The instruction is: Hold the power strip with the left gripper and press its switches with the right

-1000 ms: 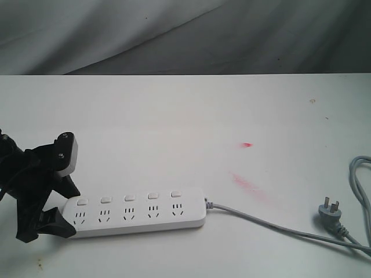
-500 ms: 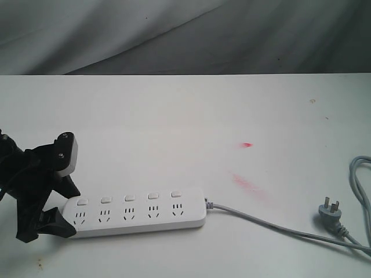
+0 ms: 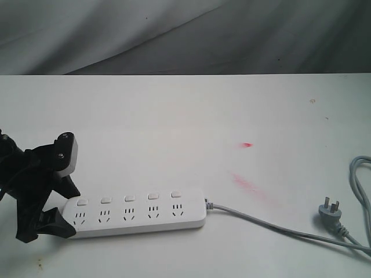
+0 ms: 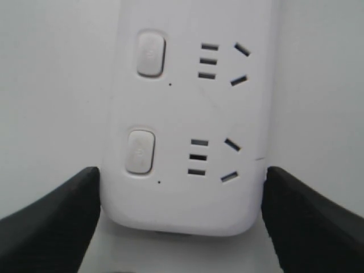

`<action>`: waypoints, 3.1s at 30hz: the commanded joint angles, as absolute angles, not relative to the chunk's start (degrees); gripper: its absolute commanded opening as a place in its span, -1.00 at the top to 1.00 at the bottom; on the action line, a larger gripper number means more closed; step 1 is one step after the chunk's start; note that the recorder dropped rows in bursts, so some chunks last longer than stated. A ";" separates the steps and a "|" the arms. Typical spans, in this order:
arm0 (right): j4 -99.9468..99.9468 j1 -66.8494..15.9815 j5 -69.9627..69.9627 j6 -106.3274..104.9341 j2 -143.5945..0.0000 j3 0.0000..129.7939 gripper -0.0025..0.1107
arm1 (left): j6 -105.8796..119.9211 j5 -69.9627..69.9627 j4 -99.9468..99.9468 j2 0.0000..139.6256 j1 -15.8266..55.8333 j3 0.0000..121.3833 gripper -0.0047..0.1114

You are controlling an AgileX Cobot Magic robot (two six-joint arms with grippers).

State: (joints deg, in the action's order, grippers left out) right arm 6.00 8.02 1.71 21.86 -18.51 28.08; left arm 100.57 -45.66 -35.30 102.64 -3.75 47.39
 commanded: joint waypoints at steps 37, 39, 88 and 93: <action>44.24 -6.88 69.21 -62.95 -87.05 85.41 0.96 | 100.89 -46.35 -35.15 102.66 -3.81 47.53 0.24; 46.42 -8.36 68.19 -66.58 -87.05 85.41 0.96 | 101.04 -46.34 -35.15 102.66 -3.81 47.53 0.24; 54.18 -30.92 54.04 -78.38 -109.81 81.17 -0.25 | 101.00 -46.34 -35.15 102.66 -3.81 47.53 0.24; 55.01 -34.06 52.52 -80.92 -113.82 81.17 -0.25 | 101.00 -46.34 -35.15 102.66 -3.81 47.53 0.24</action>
